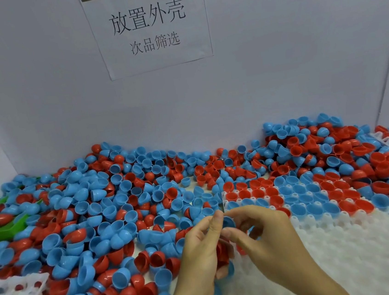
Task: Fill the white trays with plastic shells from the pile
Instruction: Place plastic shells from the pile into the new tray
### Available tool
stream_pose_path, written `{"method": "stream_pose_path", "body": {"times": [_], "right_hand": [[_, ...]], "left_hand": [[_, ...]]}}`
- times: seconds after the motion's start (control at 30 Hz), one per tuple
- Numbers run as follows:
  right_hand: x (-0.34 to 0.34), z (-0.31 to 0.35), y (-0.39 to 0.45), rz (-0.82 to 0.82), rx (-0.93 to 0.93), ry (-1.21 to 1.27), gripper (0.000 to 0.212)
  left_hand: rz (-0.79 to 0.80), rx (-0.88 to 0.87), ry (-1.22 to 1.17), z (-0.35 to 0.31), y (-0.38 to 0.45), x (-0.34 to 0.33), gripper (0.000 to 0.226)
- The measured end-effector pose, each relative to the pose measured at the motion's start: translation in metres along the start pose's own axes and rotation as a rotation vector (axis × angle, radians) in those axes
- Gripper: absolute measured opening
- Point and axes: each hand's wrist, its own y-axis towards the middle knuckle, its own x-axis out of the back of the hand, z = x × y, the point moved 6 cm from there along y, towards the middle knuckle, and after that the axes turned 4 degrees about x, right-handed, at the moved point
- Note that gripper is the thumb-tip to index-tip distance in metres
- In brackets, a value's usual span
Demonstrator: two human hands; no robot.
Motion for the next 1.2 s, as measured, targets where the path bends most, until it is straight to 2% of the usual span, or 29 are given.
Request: {"method": "stream_pose_path", "body": {"times": [0.13, 0.2, 0.27, 0.37, 0.43, 0.57, 0.7, 0.87, 1.13, 1.2], "right_hand": [[0.004, -0.015, 0.0, -0.102, -0.205, 0.251, 0.017], [0.004, -0.017, 0.0, -0.095, -0.231, 0.306, 0.021], [0.004, -0.015, 0.0, -0.084, -0.226, 0.33, 0.022], [0.002, -0.013, -0.001, -0.064, -0.2, 0.279, 0.028], [0.0, -0.012, -0.002, -0.04, -0.179, 0.228, 0.032], [0.005, -0.015, 0.0, -0.109, -0.158, 0.152, 0.019], [0.018, -0.029, 0.001, -0.227, -0.256, 0.202, 0.013], [0.026, -0.034, 0.002, -0.24, -0.311, 0.224, 0.012], [0.058, -0.034, 0.02, 0.051, -0.314, -0.1, 0.016], [0.065, -0.033, 0.026, 0.315, -0.4, -0.188, 0.016]], "left_hand": [[0.019, 0.029, -0.093, -0.001, -0.001, -0.001, 0.041], [0.03, 0.018, -0.089, -0.001, -0.002, -0.002, 0.046], [0.027, 0.011, -0.075, -0.002, -0.002, -0.002, 0.04], [0.009, 0.024, -0.057, -0.002, 0.0, 0.0, 0.024], [0.013, 0.032, -0.042, -0.002, -0.001, -0.001, 0.023], [0.001, 0.018, -0.225, -0.004, 0.0, 0.001, 0.016], [-0.025, -0.001, -0.427, -0.008, 0.003, 0.012, 0.054], [-0.052, 0.02, -0.498, -0.007, 0.003, 0.017, 0.048], [-0.174, 0.06, -0.469, 0.004, 0.008, 0.023, 0.018], [-0.224, 0.049, -0.438, 0.004, 0.009, 0.027, 0.014]]}}
